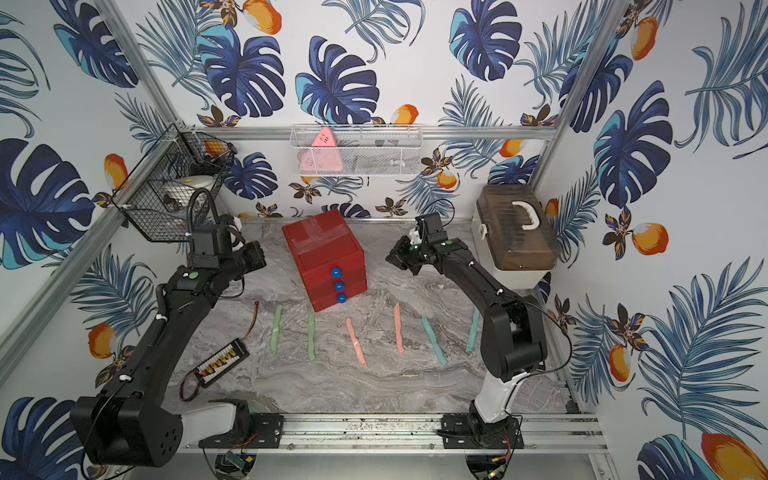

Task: Place the fruit knives into the drawer by color
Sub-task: Open the drawer in the storage box.

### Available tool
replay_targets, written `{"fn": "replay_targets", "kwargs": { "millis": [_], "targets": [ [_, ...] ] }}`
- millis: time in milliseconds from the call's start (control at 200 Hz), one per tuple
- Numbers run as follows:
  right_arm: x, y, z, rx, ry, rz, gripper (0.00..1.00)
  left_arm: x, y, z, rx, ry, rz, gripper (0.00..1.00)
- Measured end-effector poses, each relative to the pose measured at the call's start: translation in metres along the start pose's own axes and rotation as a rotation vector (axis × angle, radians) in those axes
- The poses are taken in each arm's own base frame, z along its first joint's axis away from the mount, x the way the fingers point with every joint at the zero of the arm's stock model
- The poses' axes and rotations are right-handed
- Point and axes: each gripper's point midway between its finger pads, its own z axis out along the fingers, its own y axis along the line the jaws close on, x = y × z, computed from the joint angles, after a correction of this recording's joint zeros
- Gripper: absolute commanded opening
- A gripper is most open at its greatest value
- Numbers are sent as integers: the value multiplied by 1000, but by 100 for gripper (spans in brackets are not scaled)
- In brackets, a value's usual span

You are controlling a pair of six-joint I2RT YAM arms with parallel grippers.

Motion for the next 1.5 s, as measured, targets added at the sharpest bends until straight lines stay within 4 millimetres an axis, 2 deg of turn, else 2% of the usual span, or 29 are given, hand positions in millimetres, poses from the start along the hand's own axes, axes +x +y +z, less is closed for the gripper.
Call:
{"fn": "replay_targets", "kwargs": {
  "millis": [75, 125, 235, 300, 385, 535, 630, 685, 916, 1091, 1136, 1161, 1206, 1236, 1286, 1341, 1426, 1501],
  "targets": [
    [16, 5, -3, -46, 21, 19, 0, 9, -38, -2, 64, 32, 57, 0],
    [26, 7, 1, -62, 43, 35, 0, 20, -66, -4, 115, 62, 97, 4],
    [44, 19, 11, -95, 85, 39, 0, 41, -106, -9, 190, 116, 151, 11],
    [52, 32, 18, -131, 103, 28, 0, 46, -116, -9, 215, 136, 153, 18],
    [55, 38, 29, -147, 120, 35, 0, 49, -118, -9, 218, 155, 149, 38],
    [54, 46, 46, -162, 131, 52, 0, 37, -136, -14, 270, 164, 139, 64],
    [52, 51, 52, -173, 139, 50, 0, 31, -147, -10, 297, 174, 157, 76],
    [49, 54, 56, -179, 142, 48, 0, 32, -148, -7, 299, 185, 159, 77],
    [39, 60, 63, -188, 140, 43, 0, 42, -138, 3, 283, 229, 148, 77],
    [34, 65, 62, -196, 132, 36, 0, 44, -130, 12, 267, 250, 129, 71],
    [35, 65, 59, -198, 131, 34, 8, 43, -126, 15, 260, 253, 123, 71],
    [37, 65, 56, -199, 132, 36, 20, 42, -124, 17, 254, 253, 119, 70],
    [43, 65, 51, -201, 137, 45, 49, 40, -119, 20, 245, 253, 110, 68],
    [47, 66, 47, -209, 139, 41, 62, 38, -117, 22, 240, 252, 104, 66],
    [55, 65, 40, -222, 141, 43, 69, 33, -114, 25, 232, 248, 97, 57],
    [65, 61, 35, -240, 145, 62, 75, 30, -113, 29, 227, 246, 91, 39],
    [76, 54, 33, -266, 147, 91, 77, 32, -113, 33, 228, 256, 88, 14],
    [85, 52, 36, -289, 157, 132, 77, 36, -112, 34, 228, 269, 74, 4]
  ]
}}
